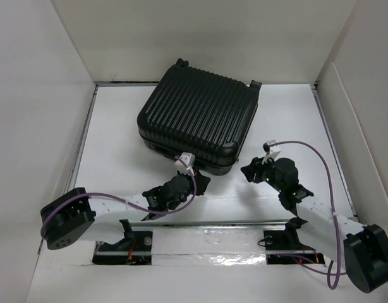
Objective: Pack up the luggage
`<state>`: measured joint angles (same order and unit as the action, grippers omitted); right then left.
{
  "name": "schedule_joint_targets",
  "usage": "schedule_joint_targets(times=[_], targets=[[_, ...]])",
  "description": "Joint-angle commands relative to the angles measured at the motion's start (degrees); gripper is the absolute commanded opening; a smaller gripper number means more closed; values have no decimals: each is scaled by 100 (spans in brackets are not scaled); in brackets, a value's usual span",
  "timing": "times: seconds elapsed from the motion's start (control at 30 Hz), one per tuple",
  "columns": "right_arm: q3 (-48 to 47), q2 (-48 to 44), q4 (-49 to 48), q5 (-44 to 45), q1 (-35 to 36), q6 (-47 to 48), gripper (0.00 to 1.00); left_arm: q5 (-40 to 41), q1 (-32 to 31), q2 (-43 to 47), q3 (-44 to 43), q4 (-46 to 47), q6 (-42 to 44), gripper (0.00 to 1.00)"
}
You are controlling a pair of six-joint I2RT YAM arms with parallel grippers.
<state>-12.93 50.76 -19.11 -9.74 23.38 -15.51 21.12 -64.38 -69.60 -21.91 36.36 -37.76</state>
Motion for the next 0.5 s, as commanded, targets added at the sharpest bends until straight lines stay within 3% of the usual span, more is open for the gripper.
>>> schedule_joint_targets(times=[0.0, 0.47], targets=[[-455, 310, -259, -239, 53, 364, 47, -108, 40, -88, -270, 319, 155, 10], [-773, 961, -681, -398, 211, 786, 50, -170, 101, -370, -454, 433, 304, 9]])
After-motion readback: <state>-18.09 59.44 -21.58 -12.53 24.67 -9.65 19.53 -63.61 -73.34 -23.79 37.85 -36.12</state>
